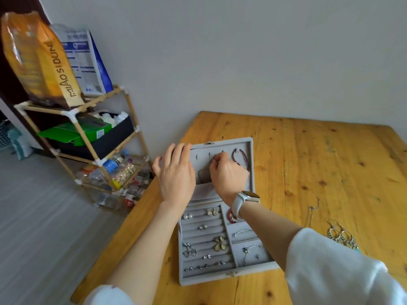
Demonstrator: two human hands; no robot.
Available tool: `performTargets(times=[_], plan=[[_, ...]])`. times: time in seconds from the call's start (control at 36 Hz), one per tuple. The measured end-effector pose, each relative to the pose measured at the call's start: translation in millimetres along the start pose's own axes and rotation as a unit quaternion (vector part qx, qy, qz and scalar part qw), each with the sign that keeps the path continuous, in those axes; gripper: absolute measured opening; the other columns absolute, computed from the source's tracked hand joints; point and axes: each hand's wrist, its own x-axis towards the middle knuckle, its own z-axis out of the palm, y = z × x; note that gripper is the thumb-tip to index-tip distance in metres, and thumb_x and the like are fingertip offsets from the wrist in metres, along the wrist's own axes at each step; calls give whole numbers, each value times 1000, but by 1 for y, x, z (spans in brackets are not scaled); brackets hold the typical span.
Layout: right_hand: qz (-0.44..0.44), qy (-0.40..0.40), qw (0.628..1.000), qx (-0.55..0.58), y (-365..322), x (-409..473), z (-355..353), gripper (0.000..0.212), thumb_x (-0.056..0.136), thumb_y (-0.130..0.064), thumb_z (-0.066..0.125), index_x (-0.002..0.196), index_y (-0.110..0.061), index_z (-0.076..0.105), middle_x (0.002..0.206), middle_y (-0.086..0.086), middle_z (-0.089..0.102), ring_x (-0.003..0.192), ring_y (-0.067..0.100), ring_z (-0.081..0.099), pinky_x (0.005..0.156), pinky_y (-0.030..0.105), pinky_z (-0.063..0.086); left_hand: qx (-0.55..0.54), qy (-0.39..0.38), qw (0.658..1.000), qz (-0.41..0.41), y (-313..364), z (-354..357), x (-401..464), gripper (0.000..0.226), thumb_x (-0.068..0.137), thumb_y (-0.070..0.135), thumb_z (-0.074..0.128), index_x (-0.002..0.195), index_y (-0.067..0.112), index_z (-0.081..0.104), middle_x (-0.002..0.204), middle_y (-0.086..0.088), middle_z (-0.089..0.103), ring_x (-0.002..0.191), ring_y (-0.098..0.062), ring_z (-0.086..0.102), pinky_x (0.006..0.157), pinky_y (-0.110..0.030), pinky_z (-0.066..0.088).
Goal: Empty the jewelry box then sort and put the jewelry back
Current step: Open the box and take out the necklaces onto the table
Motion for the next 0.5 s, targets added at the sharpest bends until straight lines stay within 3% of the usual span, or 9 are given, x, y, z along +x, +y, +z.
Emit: performTargets(times=[0.14,0.22,0.33,0.42,0.5], plan=[[13,43,997,69,0,8,-11,22,94,-25,39,100,-9,53,82,12,69,78,35,62,59,36,41,-3,-7,1000,-2,0,-2,-2,46,78,11,64,123,16,54,126,0,57,123,-21,46,95,-49,34],[-39,31,982,183,-3,14,-28,17,92,-23,46,93,-9,54,65,6,63,62,27,58,58,42,47,-8,-22,1000,3,-2,-3,-3,49,77,12,67,124,15,55,127,-2,57,123,-23,48,94,-49,36],[-112,-3,958,264,-13,30,-61,10,89,-15,52,80,-14,50,54,-7,49,48,9,44,56,33,40,-25,-68,997,-12,-1,-9,2,50,78,14,65,126,13,54,132,-2,54,128,-23,43,98,-52,31],[-146,-8,947,286,-21,38,-89,12,87,-11,53,77,-16,49,58,-4,51,51,10,44,59,32,40,-36,-128,991,-33,0,-18,11,48,88,22,51,135,18,44,141,4,42,135,-15,29,108,-50,17],[-152,-21,936,316,-28,41,-117,15,87,-11,53,75,-18,49,63,-8,52,57,9,47,61,25,42,-73,-120,989,-51,5,-30,17,49,88,20,49,137,18,42,143,3,40,135,-14,28,110,-47,12]])
